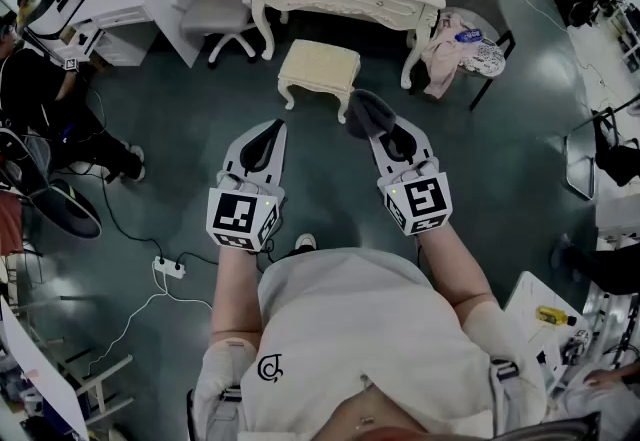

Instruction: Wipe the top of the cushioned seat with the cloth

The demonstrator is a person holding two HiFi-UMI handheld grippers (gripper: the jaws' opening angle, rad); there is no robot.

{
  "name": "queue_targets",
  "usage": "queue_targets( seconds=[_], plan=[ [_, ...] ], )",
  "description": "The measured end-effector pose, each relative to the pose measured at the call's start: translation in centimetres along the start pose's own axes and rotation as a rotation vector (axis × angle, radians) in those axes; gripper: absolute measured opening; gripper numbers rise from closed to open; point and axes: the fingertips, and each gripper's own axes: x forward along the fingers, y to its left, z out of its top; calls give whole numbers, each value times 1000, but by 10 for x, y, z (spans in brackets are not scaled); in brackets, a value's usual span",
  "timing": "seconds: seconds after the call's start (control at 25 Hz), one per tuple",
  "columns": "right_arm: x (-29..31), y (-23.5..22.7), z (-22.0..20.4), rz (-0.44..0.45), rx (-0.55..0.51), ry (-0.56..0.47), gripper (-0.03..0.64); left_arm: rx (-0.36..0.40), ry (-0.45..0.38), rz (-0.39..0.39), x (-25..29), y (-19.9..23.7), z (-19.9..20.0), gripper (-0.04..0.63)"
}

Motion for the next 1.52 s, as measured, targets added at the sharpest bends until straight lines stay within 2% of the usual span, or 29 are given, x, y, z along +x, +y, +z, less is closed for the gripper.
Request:
queue_targets(
  seconds=[0.32, 0.52, 0.72, 1.08, 1.24, 1.52],
  plan=[
    [4, -6, 0, 10, 8, -3, 69, 1, 5, -9, 9, 0, -1, 14],
    [15, -11, -8, -39, 76, 16, 71, 5, 18, -40, 13, 7, -5, 14],
    [42, 7, -14, -60, 47, 24, 72, 9, 38, -55, 15, 37, -19, 14],
    [109, 44, -40, -110, 116, 87, 72, -17, 88, -115, 16, 102, -55, 14],
    [137, 51, -48, -102, 120, 110, 72, -50, 118, -104, 20, 122, -75, 14],
    [187, 20, -79, -103, 141, 137, 72, -72, 149, -56, 61, 159, -99, 14]
  ],
)
